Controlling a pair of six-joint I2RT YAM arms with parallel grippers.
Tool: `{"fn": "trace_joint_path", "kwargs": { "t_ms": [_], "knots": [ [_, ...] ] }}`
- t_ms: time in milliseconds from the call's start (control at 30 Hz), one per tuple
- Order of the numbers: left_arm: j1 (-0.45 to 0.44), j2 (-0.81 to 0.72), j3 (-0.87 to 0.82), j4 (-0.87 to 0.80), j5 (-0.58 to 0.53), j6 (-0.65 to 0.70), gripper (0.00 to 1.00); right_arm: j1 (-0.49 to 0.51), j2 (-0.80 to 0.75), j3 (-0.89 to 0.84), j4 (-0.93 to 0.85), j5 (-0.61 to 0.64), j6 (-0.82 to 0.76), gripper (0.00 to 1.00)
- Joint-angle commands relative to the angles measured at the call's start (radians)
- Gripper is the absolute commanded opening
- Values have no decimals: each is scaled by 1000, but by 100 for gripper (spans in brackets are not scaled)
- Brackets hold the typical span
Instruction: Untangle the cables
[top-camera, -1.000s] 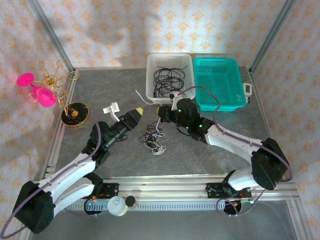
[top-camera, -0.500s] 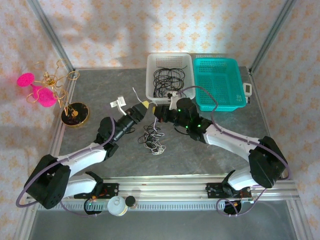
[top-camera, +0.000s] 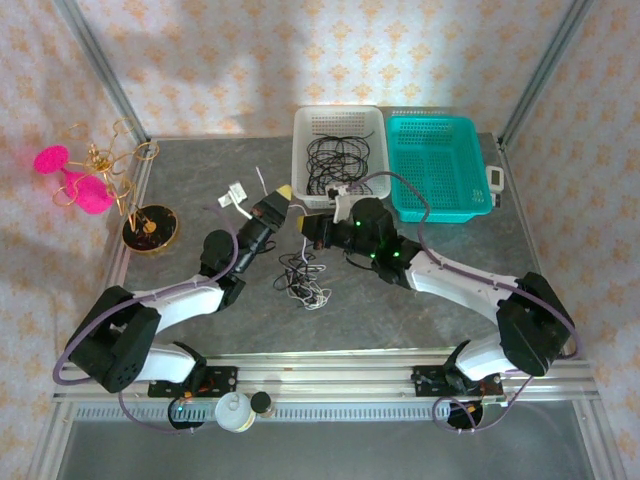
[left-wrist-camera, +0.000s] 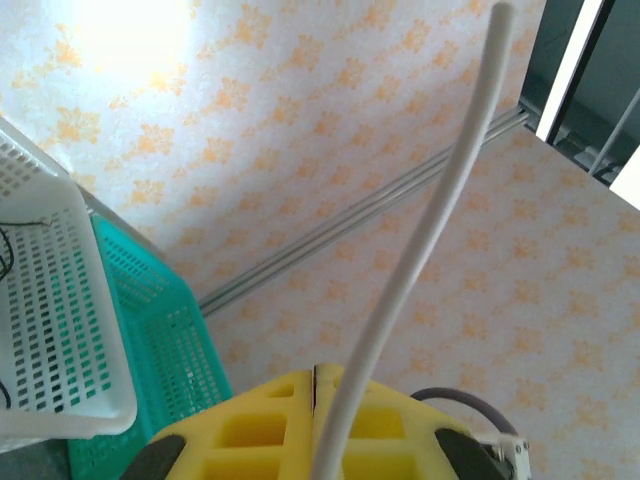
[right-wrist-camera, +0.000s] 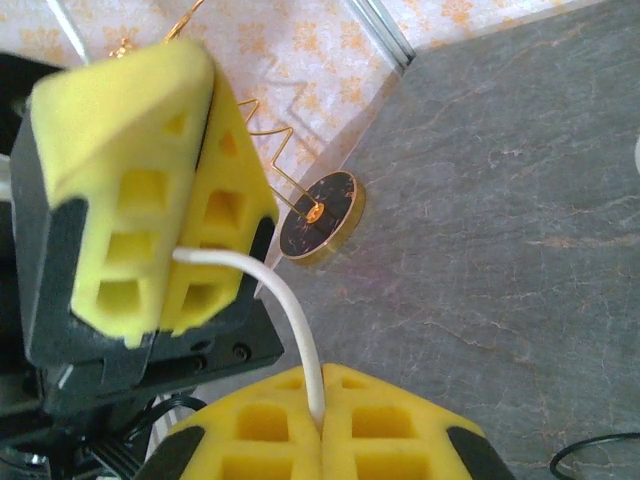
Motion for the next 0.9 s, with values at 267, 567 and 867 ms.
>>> {"fn": "trace_joint_path", "kwargs": {
  "t_ms": [267, 567, 867],
  "knots": [
    [-11, -126, 201, -247, 59, 103, 0, 43, 63, -148, 406, -99, -161, 35],
    [-13, -238, 313, -564, 111, 194, 0, 83, 232, -126, 638, -69, -180, 37],
    [-14, -273, 502, -825, 182, 302, 0, 100, 366, -105, 720, -117, -234, 37]
  ]
}}
